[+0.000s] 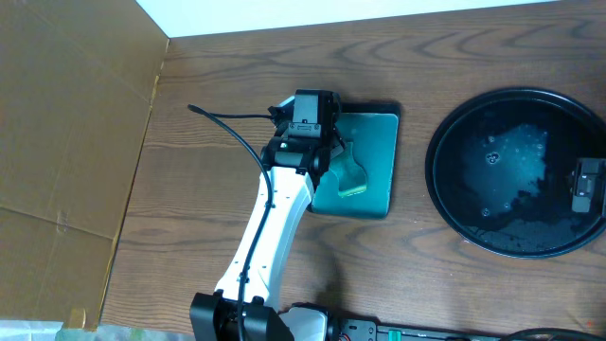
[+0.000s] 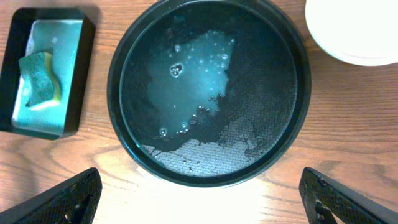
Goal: Clean dirty plates on tray and stack at the side
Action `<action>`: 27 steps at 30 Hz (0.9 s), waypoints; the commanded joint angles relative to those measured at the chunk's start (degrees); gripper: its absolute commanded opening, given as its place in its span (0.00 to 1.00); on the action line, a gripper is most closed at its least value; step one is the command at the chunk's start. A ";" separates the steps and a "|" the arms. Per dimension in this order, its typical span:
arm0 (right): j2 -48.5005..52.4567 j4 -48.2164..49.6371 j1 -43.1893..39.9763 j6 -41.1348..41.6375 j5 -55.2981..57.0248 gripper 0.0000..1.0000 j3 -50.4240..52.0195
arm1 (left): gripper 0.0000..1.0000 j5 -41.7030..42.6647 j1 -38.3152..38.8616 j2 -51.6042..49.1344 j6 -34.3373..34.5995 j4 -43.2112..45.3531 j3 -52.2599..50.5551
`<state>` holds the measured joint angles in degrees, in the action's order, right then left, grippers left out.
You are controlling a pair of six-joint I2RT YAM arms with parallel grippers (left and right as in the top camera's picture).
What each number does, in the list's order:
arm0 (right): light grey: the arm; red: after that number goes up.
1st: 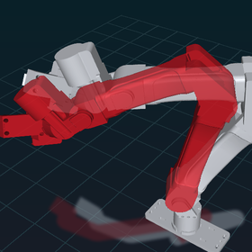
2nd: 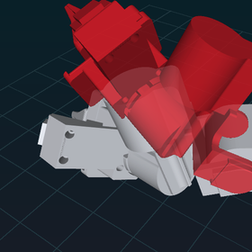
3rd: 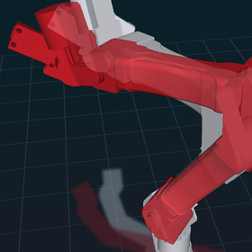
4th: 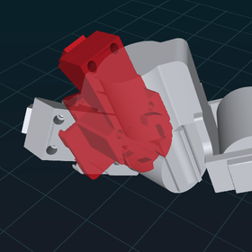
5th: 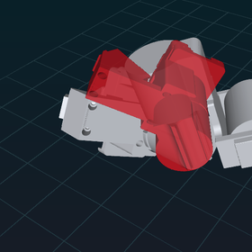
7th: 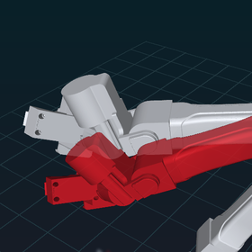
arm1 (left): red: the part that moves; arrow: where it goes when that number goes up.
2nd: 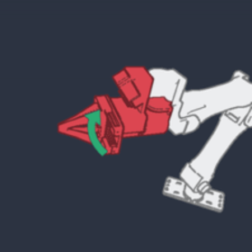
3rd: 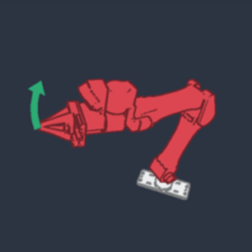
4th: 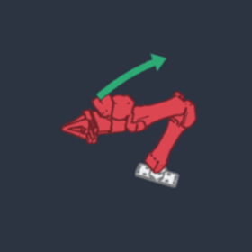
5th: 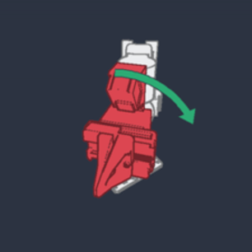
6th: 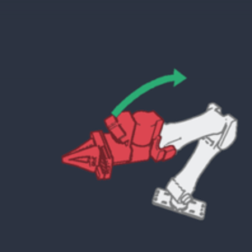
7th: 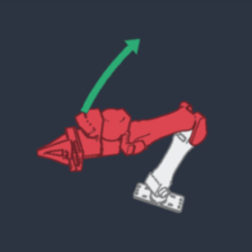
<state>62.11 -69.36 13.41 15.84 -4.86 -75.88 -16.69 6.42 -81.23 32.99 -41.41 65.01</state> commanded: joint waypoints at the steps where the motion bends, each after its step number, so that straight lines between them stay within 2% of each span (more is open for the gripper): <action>1: -3.91 0.85 0.44 -0.72 1.75 0.99 1.14 | 0.83 -0.96 -0.24 0.00 0.02 -0.13 0.90; 7: -15.76 10.62 -1.22 -1.18 2.23 0.99 12.85 | 0.83 -0.96 -0.24 0.00 0.02 -0.13 0.90; 19: -43.28 41.81 -7.65 -5.99 2.25 0.99 53.24 | 0.83 -0.96 -0.24 0.00 0.02 -0.13 0.90; 27: -55.67 58.34 -11.63 -6.21 1.77 0.99 68.52 | 0.83 -0.96 -0.24 0.00 0.02 -0.13 0.90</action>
<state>9.21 -13.13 3.60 10.66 -3.01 -9.93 -16.71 6.42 -81.23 32.99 -41.54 65.01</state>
